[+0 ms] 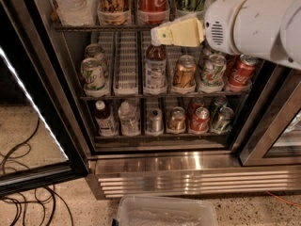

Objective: Pick green can from top shelf of fridge

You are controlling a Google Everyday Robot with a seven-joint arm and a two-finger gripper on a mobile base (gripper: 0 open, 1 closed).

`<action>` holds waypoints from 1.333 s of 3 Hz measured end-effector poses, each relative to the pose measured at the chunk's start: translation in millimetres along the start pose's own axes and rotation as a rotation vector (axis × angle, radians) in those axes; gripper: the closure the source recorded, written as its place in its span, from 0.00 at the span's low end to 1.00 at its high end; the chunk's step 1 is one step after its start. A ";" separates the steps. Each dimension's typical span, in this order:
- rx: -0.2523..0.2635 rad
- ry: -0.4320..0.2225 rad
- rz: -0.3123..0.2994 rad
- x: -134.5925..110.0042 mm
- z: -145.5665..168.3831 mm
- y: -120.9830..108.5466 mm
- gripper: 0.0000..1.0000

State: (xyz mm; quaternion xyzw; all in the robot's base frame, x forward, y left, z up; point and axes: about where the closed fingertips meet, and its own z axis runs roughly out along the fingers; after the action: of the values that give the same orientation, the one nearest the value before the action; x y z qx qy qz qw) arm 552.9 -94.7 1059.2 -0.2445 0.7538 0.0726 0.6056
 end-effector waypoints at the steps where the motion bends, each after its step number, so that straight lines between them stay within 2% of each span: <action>1: 0.043 0.005 0.071 15.5 -0.2 -7.1 0.00; 3: 0.040 -0.002 0.101 14.4 2.4 -3.3 0.00; 4: 0.045 -0.028 0.113 13.4 11.7 -1.4 0.00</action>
Offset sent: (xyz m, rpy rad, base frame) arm 0.0007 -0.0097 -0.0119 0.0477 0.0186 -0.0541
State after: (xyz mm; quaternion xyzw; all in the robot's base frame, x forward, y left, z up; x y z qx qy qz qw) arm 561.8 -95.0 1043.8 -0.1867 0.7593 0.0933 0.6164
